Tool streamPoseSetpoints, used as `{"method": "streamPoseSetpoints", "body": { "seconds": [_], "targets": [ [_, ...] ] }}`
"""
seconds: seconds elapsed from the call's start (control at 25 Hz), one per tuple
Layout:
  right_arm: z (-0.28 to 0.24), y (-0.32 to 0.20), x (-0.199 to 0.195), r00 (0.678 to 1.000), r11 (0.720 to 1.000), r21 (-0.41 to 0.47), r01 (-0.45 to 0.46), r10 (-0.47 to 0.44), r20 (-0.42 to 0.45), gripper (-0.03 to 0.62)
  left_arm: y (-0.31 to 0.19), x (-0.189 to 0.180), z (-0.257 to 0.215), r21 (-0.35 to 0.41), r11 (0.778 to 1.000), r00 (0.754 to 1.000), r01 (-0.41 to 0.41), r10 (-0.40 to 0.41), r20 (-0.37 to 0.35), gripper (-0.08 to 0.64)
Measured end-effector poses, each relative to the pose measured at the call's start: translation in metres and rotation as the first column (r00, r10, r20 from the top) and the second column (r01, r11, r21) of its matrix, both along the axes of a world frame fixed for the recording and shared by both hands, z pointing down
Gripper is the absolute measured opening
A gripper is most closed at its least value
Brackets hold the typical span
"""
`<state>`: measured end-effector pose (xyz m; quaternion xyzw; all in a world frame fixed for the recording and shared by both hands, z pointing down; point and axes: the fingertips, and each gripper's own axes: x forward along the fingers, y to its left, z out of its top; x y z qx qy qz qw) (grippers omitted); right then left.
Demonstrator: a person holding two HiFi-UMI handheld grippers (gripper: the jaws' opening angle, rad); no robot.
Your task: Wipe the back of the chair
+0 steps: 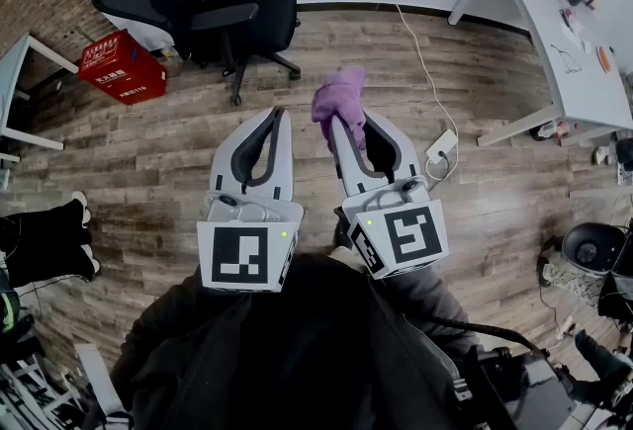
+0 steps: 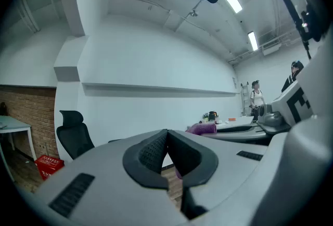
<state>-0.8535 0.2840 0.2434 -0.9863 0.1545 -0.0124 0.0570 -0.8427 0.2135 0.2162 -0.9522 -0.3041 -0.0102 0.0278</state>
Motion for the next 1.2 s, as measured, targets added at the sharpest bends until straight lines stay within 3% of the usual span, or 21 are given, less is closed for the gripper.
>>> {"method": "streamPoseSetpoints", "body": {
  "seconds": [0.32,0.56,0.76,0.96,1.2],
  "targets": [
    [0.008,0.052,0.0,1.0,1.0,0.029,0.003,-0.003,0.002,0.089,0.055,-0.001,0.008,0.025,1.0,1.0,0.0,-0.001,0.01,0.006],
    [0.021,0.103,0.001,1.0,0.999,0.05,0.023,-0.024,0.019,0.089,0.105,0.0,0.025,0.094,0.996,1.0,0.001,-0.001,-0.004,0.006],
    [0.022,0.14,0.007,0.999,0.996,0.073,0.046,-0.047,0.014,0.089,0.141,0.004,0.036,0.109,0.994,1.0,0.015,-0.018,0.025,0.006],
    [0.023,0.154,0.03,0.998,0.996,0.077,0.051,-0.052,0.017,0.089,0.154,0.032,0.031,0.066,0.997,0.998,0.043,-0.047,0.048,0.006],
    [0.03,0.172,0.085,0.999,0.998,0.057,0.034,-0.035,0.026,0.091,0.172,0.092,0.037,0.047,0.999,0.999,0.019,-0.021,0.043,0.006]
  ]
}}
